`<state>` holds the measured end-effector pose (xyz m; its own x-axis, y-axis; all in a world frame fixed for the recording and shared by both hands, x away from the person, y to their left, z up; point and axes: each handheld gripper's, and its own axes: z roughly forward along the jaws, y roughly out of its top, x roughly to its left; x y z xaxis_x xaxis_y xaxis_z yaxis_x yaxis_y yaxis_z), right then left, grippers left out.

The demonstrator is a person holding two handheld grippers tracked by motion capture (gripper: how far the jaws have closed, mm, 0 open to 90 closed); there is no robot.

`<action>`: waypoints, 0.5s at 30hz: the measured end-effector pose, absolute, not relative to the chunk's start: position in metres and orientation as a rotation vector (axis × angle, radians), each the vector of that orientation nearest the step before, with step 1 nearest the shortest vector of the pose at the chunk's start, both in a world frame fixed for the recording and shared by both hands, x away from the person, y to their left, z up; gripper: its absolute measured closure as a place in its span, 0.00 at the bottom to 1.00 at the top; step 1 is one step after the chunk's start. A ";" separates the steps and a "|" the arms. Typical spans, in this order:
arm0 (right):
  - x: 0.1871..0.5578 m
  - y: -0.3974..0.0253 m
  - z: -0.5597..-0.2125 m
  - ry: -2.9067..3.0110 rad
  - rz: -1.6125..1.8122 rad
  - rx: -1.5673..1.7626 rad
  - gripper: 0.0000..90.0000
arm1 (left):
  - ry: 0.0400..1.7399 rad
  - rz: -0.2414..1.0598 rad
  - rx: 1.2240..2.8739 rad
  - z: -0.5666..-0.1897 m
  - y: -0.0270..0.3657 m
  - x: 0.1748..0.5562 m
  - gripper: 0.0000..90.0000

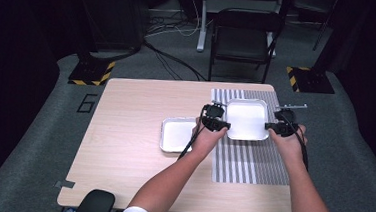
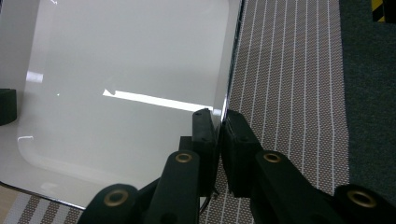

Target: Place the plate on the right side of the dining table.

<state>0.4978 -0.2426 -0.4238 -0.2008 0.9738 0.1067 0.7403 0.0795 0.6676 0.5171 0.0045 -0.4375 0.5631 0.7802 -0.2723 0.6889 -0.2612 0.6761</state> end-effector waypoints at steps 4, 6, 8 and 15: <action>0.499 -0.247 -0.428 1.990 0.879 1.699 0.93 | 1.173 0.144 2.009 -0.441 0.001 0.519 0.85; 0.498 -0.248 -0.430 1.984 0.881 1.712 0.93 | 1.175 0.139 2.006 -0.443 -0.001 0.519 0.85; 0.497 -0.251 -0.433 1.978 0.889 1.703 0.93 | 1.169 0.138 2.010 -0.446 -0.003 0.518 0.85; 0.488 -0.253 -0.441 1.945 0.902 1.705 0.94 | 1.162 0.151 2.034 -0.454 -0.006 0.516 0.86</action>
